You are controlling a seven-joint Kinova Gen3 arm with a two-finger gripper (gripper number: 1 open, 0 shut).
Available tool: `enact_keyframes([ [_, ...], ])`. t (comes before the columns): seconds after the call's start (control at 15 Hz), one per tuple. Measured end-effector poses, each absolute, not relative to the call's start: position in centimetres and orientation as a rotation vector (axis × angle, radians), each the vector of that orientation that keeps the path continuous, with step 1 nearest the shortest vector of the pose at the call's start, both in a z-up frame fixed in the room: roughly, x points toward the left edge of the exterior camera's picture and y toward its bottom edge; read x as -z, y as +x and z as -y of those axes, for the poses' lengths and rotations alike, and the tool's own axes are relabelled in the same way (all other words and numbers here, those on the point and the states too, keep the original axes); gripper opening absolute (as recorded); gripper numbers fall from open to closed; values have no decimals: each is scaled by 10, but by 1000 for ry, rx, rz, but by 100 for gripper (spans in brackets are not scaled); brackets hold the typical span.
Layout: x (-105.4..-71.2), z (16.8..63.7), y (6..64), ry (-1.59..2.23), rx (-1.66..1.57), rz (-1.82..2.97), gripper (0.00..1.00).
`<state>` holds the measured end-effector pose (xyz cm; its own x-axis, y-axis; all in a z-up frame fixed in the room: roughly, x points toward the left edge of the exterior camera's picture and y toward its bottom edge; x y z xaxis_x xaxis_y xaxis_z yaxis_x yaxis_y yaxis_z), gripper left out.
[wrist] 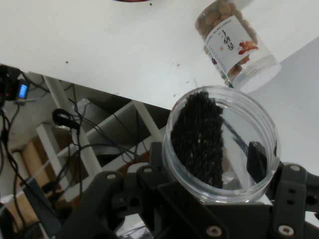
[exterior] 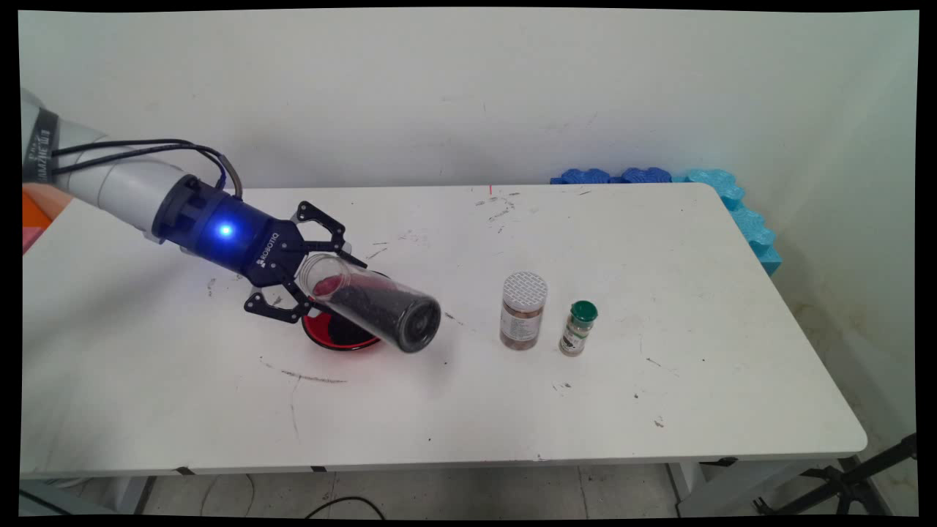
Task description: Pour the black seasoning powder in the red bowl
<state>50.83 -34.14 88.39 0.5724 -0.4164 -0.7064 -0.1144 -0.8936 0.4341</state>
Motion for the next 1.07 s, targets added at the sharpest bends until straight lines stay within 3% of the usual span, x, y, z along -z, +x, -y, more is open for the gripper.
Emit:
enact_keyframes([
  [1.07, -876, 344, 505, 2516, 1339, 95, 0],
])
